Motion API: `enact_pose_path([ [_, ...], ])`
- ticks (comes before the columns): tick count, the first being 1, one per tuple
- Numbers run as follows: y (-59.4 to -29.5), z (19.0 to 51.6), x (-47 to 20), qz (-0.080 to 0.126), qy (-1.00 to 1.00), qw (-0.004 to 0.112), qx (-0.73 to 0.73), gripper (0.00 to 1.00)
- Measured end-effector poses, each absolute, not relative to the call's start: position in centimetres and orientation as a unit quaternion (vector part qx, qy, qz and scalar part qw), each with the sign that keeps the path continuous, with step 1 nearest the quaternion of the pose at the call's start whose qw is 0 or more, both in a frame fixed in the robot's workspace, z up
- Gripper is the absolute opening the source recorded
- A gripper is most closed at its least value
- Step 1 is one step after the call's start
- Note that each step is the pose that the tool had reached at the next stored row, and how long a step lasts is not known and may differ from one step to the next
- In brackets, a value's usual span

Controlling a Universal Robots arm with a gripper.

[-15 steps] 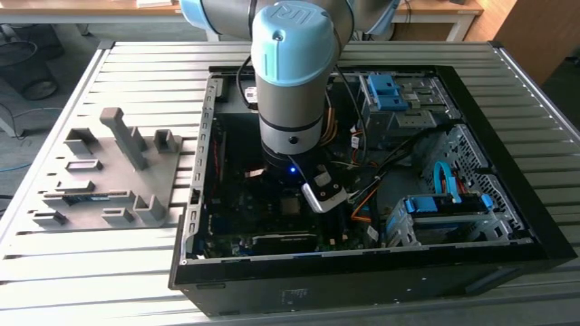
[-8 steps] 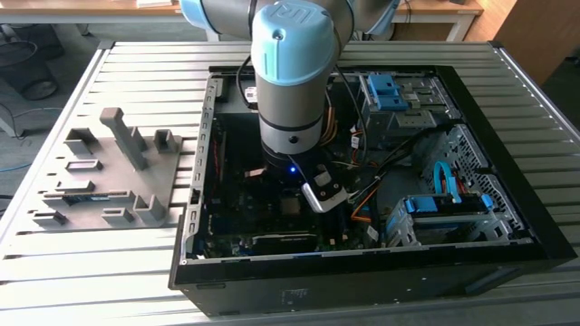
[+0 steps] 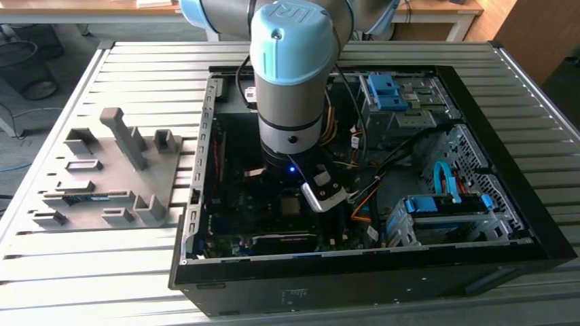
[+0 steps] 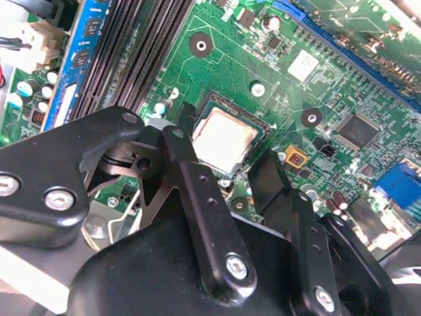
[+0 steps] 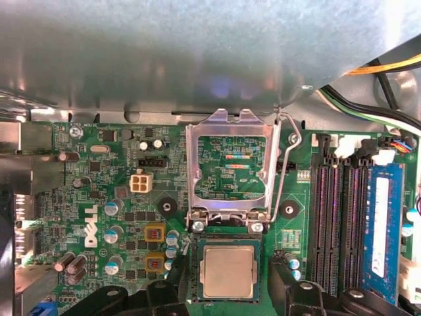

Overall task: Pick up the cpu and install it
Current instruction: 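Place the cpu into insertion slot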

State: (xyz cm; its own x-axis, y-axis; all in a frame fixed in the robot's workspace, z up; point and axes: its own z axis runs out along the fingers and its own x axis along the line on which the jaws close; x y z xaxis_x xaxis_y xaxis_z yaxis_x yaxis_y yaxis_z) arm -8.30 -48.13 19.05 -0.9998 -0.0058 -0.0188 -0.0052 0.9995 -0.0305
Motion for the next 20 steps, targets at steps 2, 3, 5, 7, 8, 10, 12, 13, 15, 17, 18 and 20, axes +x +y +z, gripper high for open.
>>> enact_pose_path([
  [2,-48.1,19.8,-8.3,-0.015,1.0,0.009,-0.003,0.6],
  [3,-48.1,20.1,-8.3,-0.015,1.0,0.009,-0.003,0.6],
  [5,-48.1,20.1,-8.3,-0.015,1.0,0.01,-0.003,0.6],
  [7,-48.1,20.1,-8.2,-0.015,1.0,0.008,-0.003,0.6],
  [8,-48.1,20.1,-8.1,-0.015,1.0,0.005,-0.003,0.6],
  [10,-48.1,20.1,-7.7,-0.016,1.0,-0.003,-0.003,0.6],
  [12,-48.1,20.1,-7.5,-0.016,1.0,-0.012,-0.003,0.6],
  [13,-48.1,20.1,-7.4,-0.016,1.0,-0.015,-0.003,0.6],
  [15,-48.1,20.0,-7.2,-0.016,1.0,-0.022,-0.003,0.6],
  [17,-48.1,19.9,-7.1,-0.016,1.0,-0.026,-0.004,0.6],
  [18,-48.1,19.8,-7.1,-0.016,0.999,-0.027,-0.004,0.6],
  [20,-48.1,19.7,-6.9,-0.016,0.999,-0.031,-0.004,0.6],
])
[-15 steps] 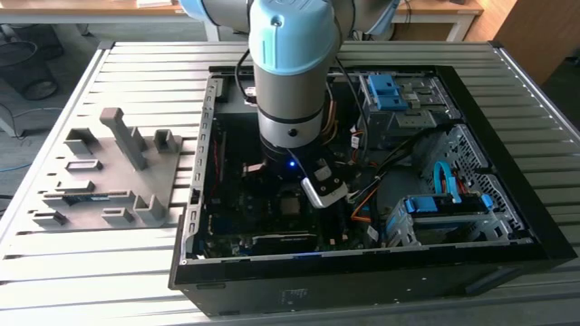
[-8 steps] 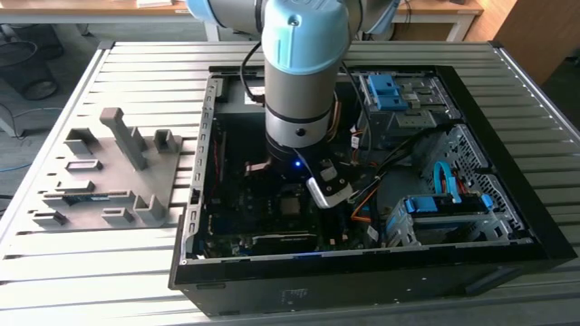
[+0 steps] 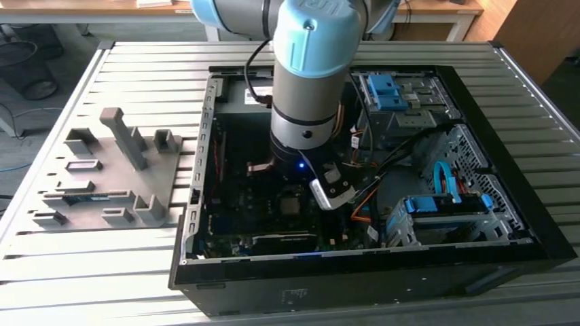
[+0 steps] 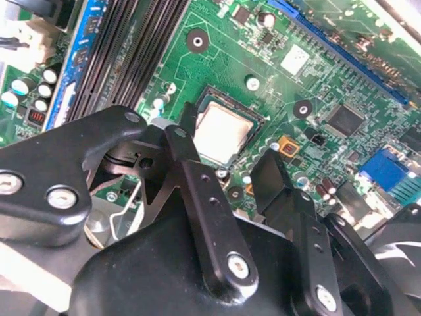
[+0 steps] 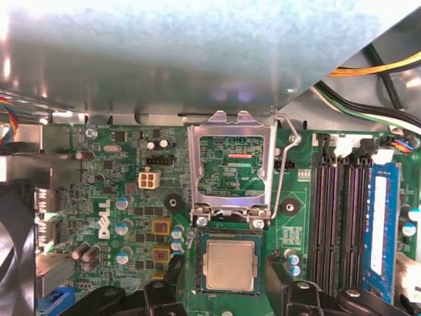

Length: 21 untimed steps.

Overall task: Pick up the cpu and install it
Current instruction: 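Place the cpu into insertion slot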

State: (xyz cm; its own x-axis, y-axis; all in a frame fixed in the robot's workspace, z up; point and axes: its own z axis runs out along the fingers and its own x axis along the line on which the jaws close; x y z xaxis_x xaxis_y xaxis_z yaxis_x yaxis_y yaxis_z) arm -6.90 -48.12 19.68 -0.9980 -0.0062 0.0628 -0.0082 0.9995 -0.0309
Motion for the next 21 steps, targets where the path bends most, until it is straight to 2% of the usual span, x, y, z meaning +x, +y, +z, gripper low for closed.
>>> enact_pose_path([
  [4,-48.12,19.47,-6.73,0.016,-0.999,0.036,0.004,0.6],
  [21,-48.01,19.25,-7.38,0.015,-0.999,0.036,0.004,0.6],
])
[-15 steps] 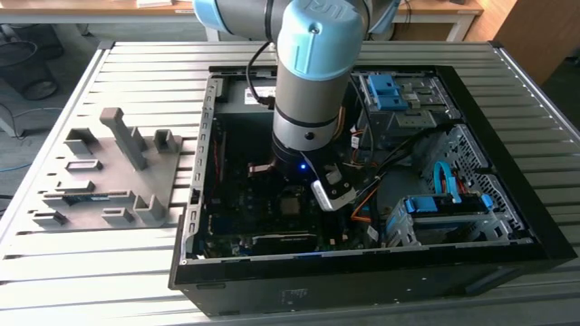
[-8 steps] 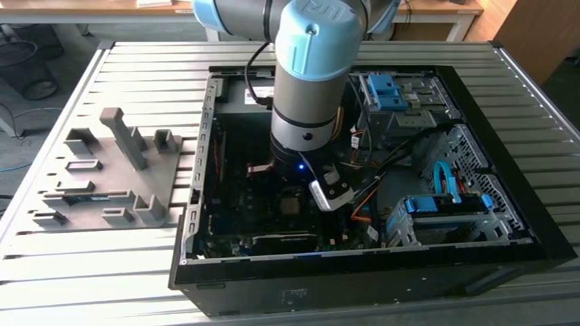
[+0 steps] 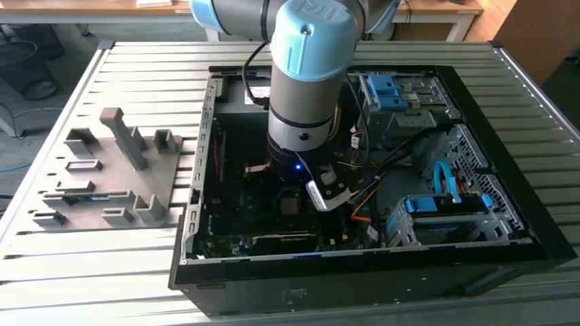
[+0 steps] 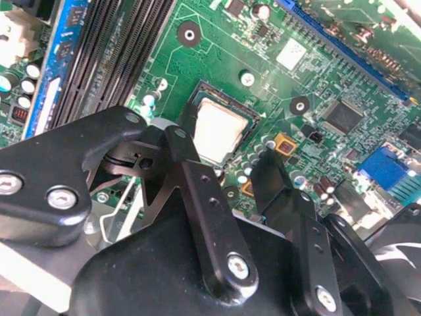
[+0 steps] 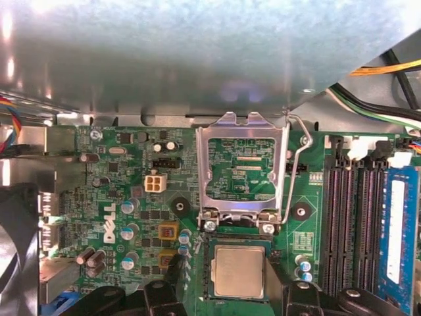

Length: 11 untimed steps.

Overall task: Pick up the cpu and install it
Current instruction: 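Place the cpu into insertion slot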

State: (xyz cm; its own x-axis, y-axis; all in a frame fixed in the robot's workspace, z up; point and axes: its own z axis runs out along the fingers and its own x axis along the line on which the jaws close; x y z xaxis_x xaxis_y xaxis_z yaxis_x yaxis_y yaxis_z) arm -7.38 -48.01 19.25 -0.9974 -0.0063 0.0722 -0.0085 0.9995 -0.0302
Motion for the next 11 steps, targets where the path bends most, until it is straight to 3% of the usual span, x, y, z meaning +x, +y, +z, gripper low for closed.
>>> enact_pose_path([
  [11,-48.01,19.25,-7.74,0.015,-0.999,0.036,0.004,0.6],
])
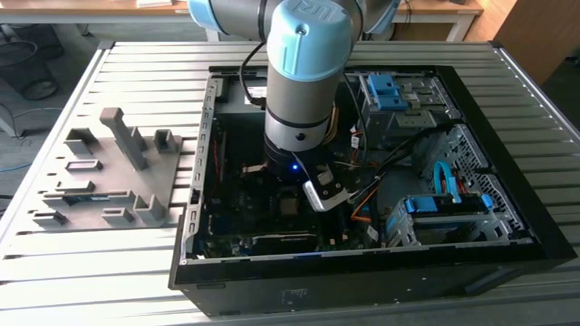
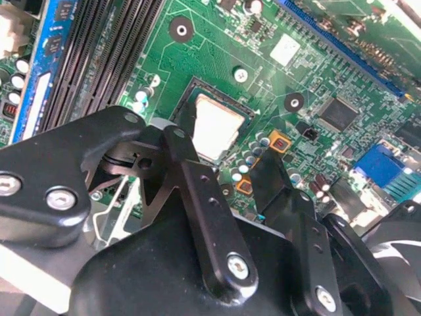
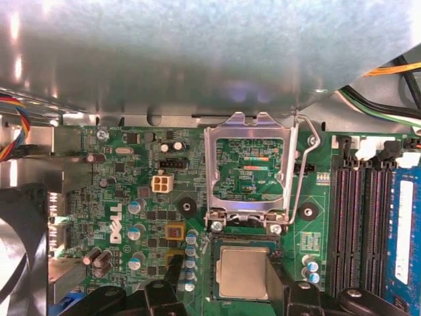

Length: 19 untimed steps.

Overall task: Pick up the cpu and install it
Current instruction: 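Place the cpu into insertion slot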

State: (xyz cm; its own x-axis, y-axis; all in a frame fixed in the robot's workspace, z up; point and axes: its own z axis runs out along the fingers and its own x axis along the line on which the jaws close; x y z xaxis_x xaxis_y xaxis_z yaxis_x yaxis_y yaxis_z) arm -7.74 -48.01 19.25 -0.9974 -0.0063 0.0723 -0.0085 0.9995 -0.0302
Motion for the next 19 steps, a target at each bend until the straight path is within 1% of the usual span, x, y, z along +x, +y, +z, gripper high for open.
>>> enact_pose_path([
  [4,-48.0,19.5,-7.7,0.015,-0.999,0.036,0.004,0.6],
  [13,-48.0,21.8,-7.7,0.015,-0.999,0.036,0.004,0.6],
  [18,-48.0,22.0,-7.5,0.01,-0.999,0.039,0.004,0.6],
  [19,-47.9,21.9,-7.5,0.01,-0.999,0.039,0.004,0.58],
])
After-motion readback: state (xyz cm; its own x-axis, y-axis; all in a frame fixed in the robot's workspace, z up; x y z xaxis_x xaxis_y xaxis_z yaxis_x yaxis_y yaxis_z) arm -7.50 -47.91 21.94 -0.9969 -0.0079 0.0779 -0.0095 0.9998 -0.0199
